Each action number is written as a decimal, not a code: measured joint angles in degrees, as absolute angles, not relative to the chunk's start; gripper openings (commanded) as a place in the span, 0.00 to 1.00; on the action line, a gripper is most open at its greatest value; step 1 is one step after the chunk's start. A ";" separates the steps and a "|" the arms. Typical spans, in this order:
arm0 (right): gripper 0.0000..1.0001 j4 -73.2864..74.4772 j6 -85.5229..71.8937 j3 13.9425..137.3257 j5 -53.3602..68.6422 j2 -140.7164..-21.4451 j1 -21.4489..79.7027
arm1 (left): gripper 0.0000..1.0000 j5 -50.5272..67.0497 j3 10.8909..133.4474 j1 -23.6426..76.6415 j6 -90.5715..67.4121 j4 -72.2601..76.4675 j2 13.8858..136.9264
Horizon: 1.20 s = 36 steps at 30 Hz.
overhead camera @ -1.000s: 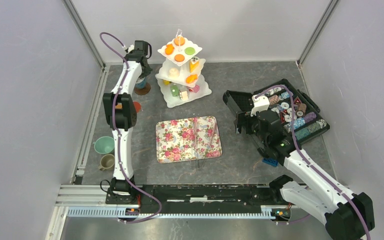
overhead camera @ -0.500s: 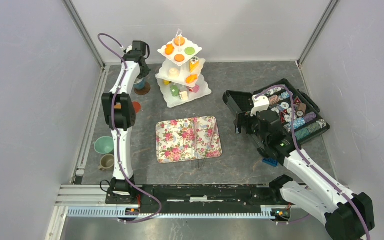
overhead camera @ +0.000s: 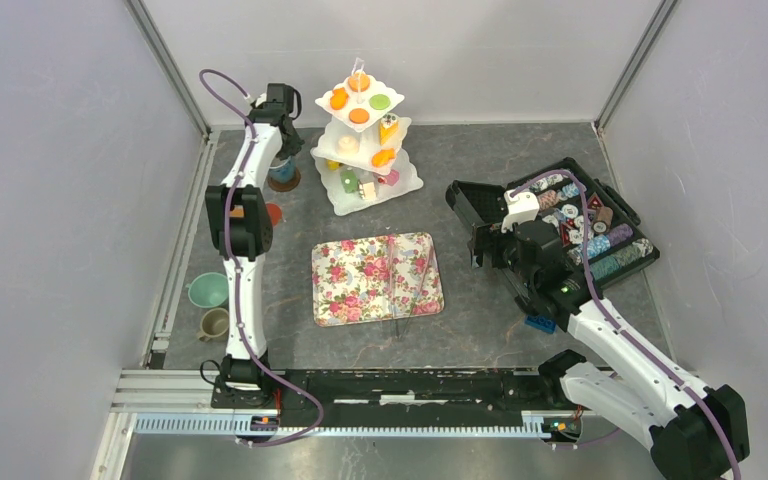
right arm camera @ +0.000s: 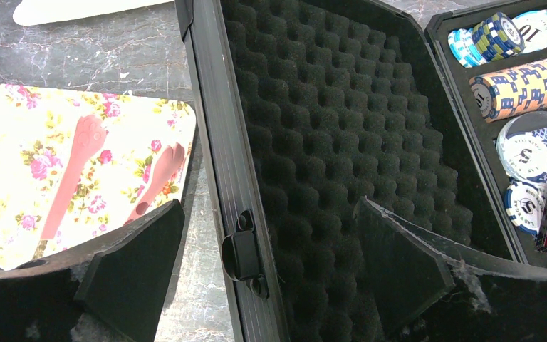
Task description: Serve the afternoon tea
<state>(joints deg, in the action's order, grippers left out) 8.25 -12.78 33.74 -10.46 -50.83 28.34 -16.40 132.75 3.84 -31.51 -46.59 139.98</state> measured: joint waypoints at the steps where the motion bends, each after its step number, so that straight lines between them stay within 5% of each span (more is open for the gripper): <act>1: 0.98 8.27 -12.78 33.74 -10.46 -50.83 28.36 | 0.27 -16.43 132.75 3.84 -31.51 -46.61 140.00; 15: 0.98 8.25 -12.82 33.74 -10.24 -50.83 28.34 | 0.73 -16.43 132.75 3.38 -31.31 -46.72 139.72; 20: 0.98 8.25 -12.88 33.74 -9.96 -50.83 28.34 | 0.81 -16.05 132.66 2.90 -30.09 -47.90 136.55; 26: 0.98 8.08 -13.58 33.74 -9.15 -50.50 28.34 | 0.82 -12.84 123.07 -0.38 -30.13 -46.76 122.67; 36: 0.98 7.35 -14.13 33.50 -7.53 -49.01 28.34 | 0.64 -6.26 86.00 -14.66 -37.47 -34.44 102.54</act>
